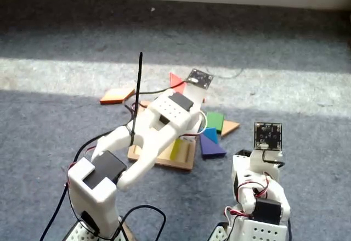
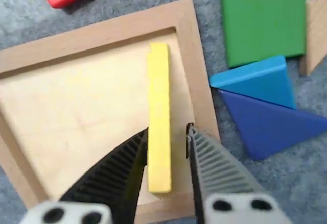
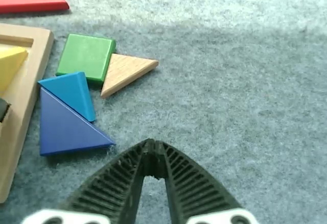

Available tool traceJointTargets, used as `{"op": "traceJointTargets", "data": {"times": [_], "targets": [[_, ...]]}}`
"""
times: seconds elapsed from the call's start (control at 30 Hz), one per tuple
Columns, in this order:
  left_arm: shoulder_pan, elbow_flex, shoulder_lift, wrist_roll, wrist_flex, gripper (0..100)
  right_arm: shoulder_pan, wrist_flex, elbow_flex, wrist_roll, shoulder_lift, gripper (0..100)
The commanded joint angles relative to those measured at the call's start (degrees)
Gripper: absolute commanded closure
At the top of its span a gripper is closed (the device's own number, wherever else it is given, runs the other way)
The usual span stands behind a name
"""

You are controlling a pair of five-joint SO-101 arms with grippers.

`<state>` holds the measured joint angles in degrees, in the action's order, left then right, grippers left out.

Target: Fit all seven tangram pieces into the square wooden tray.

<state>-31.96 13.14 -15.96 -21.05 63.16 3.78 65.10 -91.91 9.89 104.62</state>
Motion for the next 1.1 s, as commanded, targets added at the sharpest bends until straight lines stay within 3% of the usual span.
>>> {"op": "traceJointTargets", "data": {"times": [0.0, 0.37, 1.07], "targets": [[-0.1, -3.0, 0.6, -0.5, 2.2, 75, 0.6, -1.5, 0.2, -0.3, 0.7, 97.4], [8.7, -8.5, 0.6, -0.4, 8.1, 76, 0.6, -1.3, 0.2, -0.3, 0.7, 97.4], [12.5, -8.1, -0.1, 2.8, 11.6, 76, 0.6, -1.3, 0.2, -0.3, 0.7, 97.4]]}}
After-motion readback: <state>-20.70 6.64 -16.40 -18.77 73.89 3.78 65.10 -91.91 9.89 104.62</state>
